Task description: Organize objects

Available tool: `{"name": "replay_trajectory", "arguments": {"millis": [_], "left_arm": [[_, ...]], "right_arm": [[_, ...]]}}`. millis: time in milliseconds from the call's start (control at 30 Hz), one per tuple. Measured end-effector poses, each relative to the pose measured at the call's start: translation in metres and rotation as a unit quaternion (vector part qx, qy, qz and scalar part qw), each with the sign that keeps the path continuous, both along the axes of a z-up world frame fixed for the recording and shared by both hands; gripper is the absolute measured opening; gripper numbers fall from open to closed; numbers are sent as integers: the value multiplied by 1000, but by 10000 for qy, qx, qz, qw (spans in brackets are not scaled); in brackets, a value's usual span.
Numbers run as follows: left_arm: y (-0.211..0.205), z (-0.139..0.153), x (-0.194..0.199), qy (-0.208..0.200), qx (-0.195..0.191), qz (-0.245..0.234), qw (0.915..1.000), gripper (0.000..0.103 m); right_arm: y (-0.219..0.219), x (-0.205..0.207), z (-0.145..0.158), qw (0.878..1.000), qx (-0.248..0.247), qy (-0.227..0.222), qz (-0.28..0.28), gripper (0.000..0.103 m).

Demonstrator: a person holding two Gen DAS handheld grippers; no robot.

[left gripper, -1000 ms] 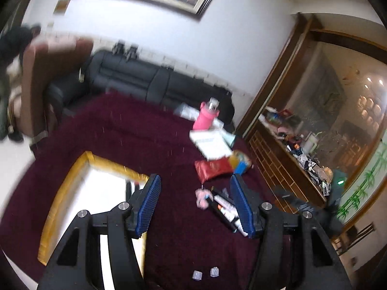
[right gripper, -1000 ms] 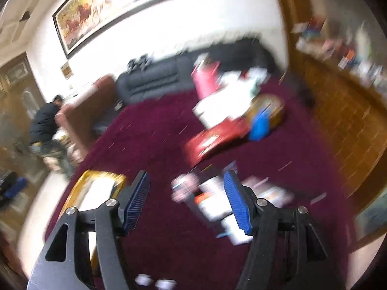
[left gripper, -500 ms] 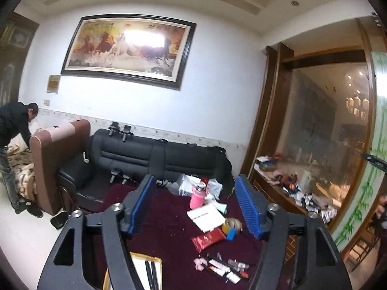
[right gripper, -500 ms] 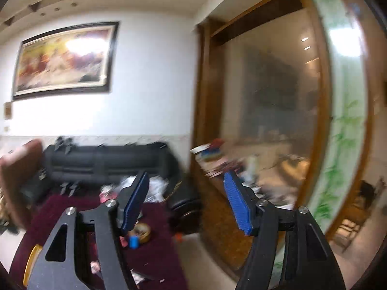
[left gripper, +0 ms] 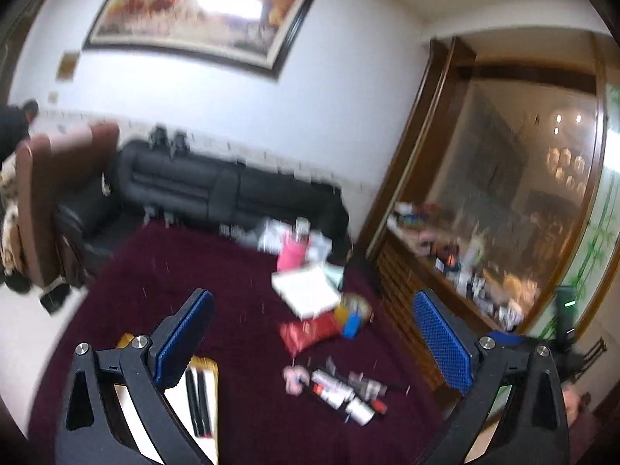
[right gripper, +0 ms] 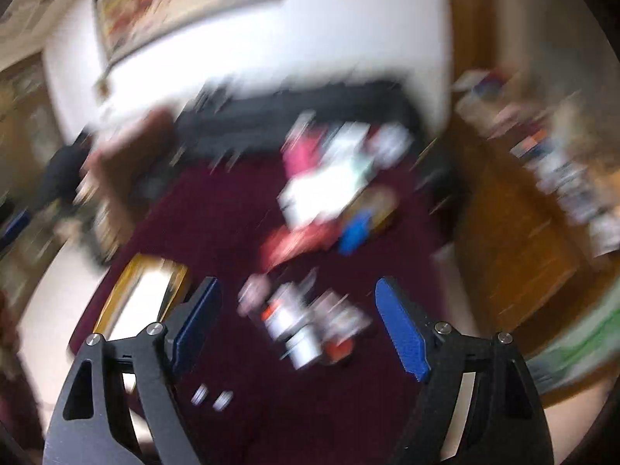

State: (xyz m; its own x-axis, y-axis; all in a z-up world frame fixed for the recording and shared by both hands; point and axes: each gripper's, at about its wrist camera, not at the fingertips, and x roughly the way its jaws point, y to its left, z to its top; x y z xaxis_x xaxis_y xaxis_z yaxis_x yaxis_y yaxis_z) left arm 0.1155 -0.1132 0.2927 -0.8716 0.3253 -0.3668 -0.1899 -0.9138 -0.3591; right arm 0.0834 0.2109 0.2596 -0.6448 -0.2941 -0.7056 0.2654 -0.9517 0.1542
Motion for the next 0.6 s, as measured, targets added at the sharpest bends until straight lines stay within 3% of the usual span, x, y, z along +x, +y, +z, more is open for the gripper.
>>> {"name": "replay_trajectory", "arguments": {"millis": [100,167,267,400,600], "left_arm": [[13,-67,-30,-688,28,-121,9976,101],[18,-117,-50,-1306,101,-275,9910,100],[21,-172,-75,-1932,44,-371,9804,100],[12,-193,-83,-1997,-95,-164,9797,100],[5,-193,-80,-1804,-335,35,9830,100]], "right_arm": [[-57,-37,-95,9949,217,-776,611,81],[-74,-60,-141,9886,102,-1251,832,78],[-86,-90,-185,9822,51,-1640,918,72],[-88,-116,-206,9821,24,-1648,911,66],[-109,-136,-232,9779,346,-1824,964,36]]}}
